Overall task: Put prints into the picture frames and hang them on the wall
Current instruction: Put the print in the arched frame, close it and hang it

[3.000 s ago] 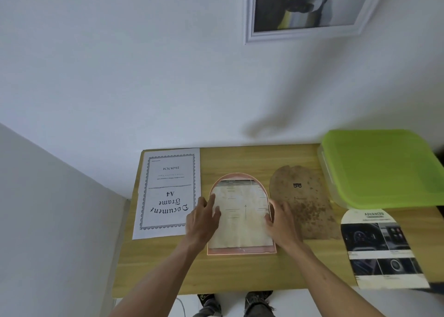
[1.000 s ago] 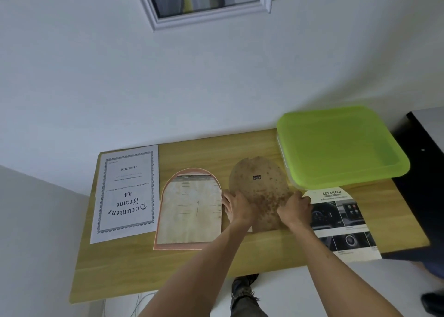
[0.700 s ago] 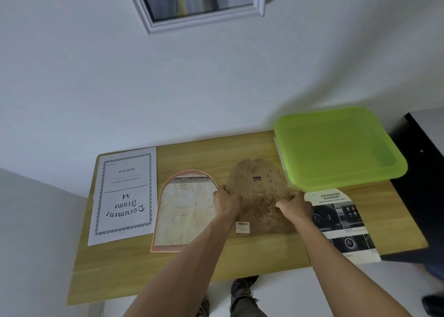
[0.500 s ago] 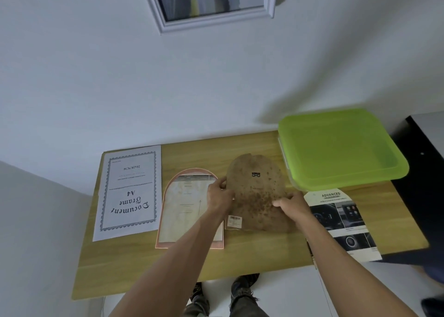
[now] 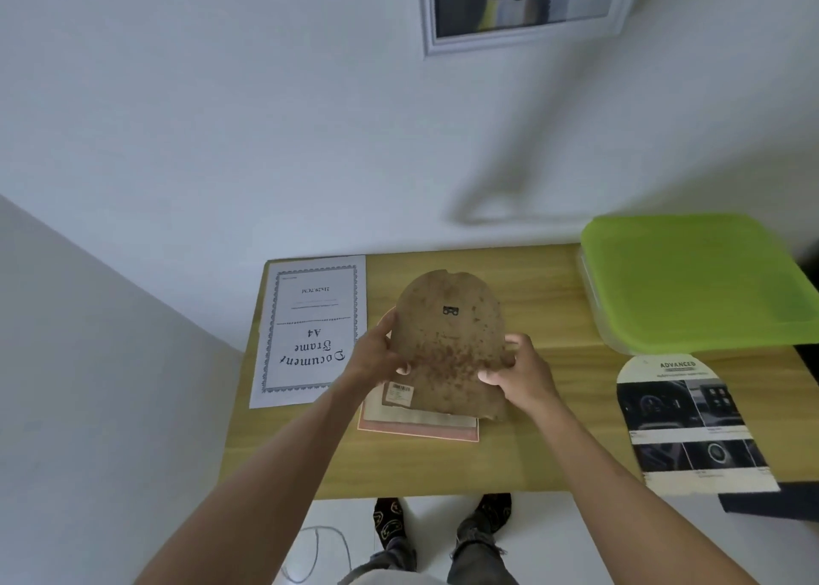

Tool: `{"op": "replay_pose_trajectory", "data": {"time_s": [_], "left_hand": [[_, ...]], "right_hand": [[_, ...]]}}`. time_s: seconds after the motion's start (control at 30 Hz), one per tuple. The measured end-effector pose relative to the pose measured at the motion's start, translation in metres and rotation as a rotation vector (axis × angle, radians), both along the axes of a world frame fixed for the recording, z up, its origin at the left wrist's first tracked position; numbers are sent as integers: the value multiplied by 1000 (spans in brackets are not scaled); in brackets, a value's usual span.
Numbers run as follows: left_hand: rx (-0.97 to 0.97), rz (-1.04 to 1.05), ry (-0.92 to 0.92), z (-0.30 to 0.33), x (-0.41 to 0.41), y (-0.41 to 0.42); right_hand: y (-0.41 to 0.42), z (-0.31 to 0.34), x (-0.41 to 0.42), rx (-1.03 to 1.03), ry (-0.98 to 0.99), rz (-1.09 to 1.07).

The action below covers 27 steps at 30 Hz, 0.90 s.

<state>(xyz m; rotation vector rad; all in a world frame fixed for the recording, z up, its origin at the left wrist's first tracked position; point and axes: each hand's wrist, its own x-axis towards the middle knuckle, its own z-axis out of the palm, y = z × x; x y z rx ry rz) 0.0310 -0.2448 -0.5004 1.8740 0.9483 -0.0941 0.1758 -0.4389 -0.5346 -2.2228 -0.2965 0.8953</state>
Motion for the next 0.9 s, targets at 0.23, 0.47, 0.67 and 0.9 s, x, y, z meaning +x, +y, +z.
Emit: {"op": "replay_pose_trajectory", "data": {"time_s": [0.23,0.47,0.67,0.9], "left_hand": [[101,-39,164,-20,-38,18],[155,-66,172,-43,-48,14],[203,-36,133,-49,-45,13],[165,-1,165,-49,-43,16]], "right_hand": [[15,-19,-42,-35,-106,63],[11,-28,-58,-98,-174,34],[13,-29,-61,-114,-147,10],[14,-27,-61,-170,-143,28]]}}
